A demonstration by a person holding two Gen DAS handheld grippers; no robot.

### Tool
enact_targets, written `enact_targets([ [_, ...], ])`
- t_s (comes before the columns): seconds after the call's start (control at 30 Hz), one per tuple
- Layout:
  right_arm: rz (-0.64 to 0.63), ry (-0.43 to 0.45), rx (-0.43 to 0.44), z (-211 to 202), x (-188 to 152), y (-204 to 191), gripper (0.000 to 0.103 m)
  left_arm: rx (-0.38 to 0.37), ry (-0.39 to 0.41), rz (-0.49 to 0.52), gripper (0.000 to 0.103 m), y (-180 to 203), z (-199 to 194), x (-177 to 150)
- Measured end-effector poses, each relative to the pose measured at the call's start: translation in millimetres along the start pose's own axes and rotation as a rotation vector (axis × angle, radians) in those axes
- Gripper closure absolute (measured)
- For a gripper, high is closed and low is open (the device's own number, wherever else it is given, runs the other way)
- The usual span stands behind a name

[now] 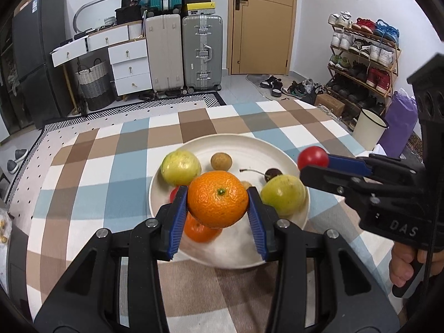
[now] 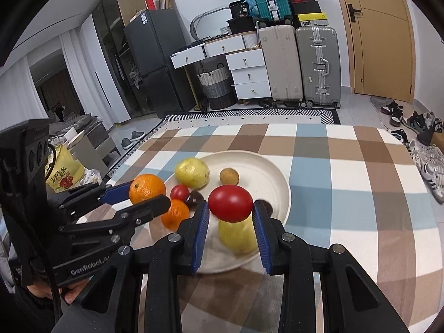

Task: Organize fruits
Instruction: 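Carry the mandarin and tomato onto the plate and open both tools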

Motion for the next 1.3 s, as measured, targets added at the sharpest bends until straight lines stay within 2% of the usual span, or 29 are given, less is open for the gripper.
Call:
enact_targets([
  [0.27,-0.019,-0.008,-0.002,20.4,24.4,1.5,0.070,-0.007,0.017,-0.009,0.064,-8.1,13.4,16.4],
  [0.47,-0.020,-0.022,-0.014,36.6,35.1,12.4,0.070,-0.011,0.005,-0.008,0.064,-14.8,24.2,13.9],
  [0.57,0.003,-0.011,0.007,41.2,36.0,19.4,0.070,-0.022,-0.007,-0.038,0.064,-21.2,29.9,10.0],
  [0.7,0.017,-0.035,-0.009,51.3,33.0,29.3,0.070,-0.030,-0.014,-0.058,0.064,-24.6,37.7,6.4],
  [1.3,-0.001,-0.086,-0.025,77.3,20.6,28.3,0.070,-0.041,-0.054,0.009,0.064,-0.5,57.0,-1.9],
])
Point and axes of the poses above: each gripper's, at about its wrist camera, not at the fingertips, and z roughly the way its jaws point, y to its right, x to its top, the point moved 5 cm from there along z, roughly the way its jaws point, and after that the axes turned 14 degrees about z, right-handed, at the moved point
